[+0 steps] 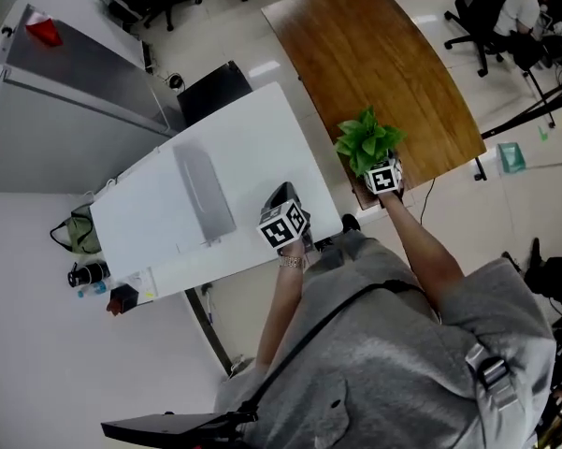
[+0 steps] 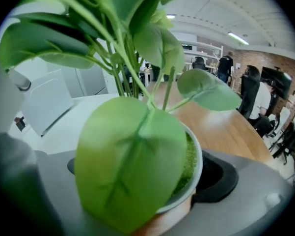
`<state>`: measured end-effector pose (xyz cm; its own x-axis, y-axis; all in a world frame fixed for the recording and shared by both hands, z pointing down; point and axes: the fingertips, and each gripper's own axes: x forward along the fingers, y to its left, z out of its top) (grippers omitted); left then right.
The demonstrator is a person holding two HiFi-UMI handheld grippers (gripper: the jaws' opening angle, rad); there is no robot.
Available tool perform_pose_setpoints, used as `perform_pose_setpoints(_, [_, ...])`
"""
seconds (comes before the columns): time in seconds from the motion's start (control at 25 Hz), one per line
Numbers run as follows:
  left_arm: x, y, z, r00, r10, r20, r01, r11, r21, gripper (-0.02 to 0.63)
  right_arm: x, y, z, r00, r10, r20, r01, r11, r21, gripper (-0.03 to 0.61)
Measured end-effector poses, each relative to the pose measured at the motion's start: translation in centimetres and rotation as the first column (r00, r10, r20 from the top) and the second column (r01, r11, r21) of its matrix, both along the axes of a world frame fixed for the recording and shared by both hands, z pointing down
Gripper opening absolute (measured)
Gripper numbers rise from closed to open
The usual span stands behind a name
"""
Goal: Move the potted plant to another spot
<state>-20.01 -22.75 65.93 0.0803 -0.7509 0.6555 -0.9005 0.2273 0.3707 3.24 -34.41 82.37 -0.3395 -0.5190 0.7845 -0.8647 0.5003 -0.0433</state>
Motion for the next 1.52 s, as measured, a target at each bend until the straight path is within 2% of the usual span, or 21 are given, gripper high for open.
perform_pose_setpoints(0.12, [2.6, -1.5, -0.2, 0.998, 0.067, 0.008, -0.067, 0.998, -0.003, 0.014, 2.7, -0.2, 1.5, 1.0, 0.027, -0.002, -0.027, 1.0, -0.015, 0.558])
perform_pose_setpoints(0.36, [6.5, -2.5, -0.2, 0.989, 0.144, 0.025, -0.144, 0.989, -0.02, 0.014, 3.9, -0.5, 1.7, 0.999, 0.03, 0.038, -0.031, 0.999, 0.011, 0.569])
perform_pose_setpoints(0.48, [6.9, -2.7, -0.1, 0.989, 0.146, 0.032, -0.145, 0.989, -0.032, 0.014, 3.9, -0.5, 2.1, 0.996, 0.037, 0.077, -0.037, 0.999, -0.002, 0.581])
perform_pose_setpoints(0.6, [7.4, -2.4, 0.1, 0.99, 0.14, 0.033, -0.139, 0.99, -0.038, 0.014, 4.1, 0.5, 2.8, 0.998, 0.008, 0.068, -0.006, 0.999, -0.034, 0.583])
perform_pose_setpoints(0.84, [9.5, -1.3, 0.5, 0.99, 0.139, 0.032, -0.137, 0.989, -0.052, 0.014, 5.8, 1.1, 0.5, 0.995, -0.013, 0.095, 0.01, 0.999, 0.033, 0.583])
perform_pose_setpoints(1.12, [10.0, 3.8, 1.0, 0.992, 0.12, 0.027, -0.118, 0.991, -0.059, 0.014, 9.3, 7.0, 1.4, 0.999, 0.042, 0.028, -0.042, 0.999, -0.013, 0.575])
perform_pose_setpoints(1.2, [10.0, 5.6, 0.7, 0.993, 0.116, 0.023, -0.115, 0.993, -0.035, 0.014, 9.4, 8.9, 0.2, 0.997, 0.073, 0.032, -0.073, 0.997, 0.008, 0.476])
perform_pose_setpoints(1.28, [10.3, 7.9, 0.3, 0.993, 0.119, 0.018, -0.119, 0.993, -0.005, 0.014, 8.8, 10.8, -1.4, 0.994, 0.096, 0.044, -0.098, 0.994, 0.041, 0.28])
perform_pose_setpoints(1.32, [10.6, 9.3, 0.2, 0.992, 0.122, 0.014, -0.122, 0.992, 0.008, 0.014, 8.4, 12.0, -2.0, 0.993, 0.103, 0.052, -0.105, 0.993, 0.047, 0.215])
perform_pose_setpoints(1.44, [11.8, 14.9, 0.1, 0.991, 0.136, -0.004, -0.136, 0.99, 0.03, 0.014, 6.6, 16.8, -3.9, 0.99, 0.109, 0.094, -0.113, 0.993, 0.034, 0.058])
perform_pose_setpoints(1.52, [12.4, 18.9, 0.2, 0.99, 0.139, -0.017, -0.139, 0.99, 0.034, 0.014, 4.7, 20.8, -5.9, 0.986, 0.091, 0.139, -0.096, 0.995, 0.024, 0.008])
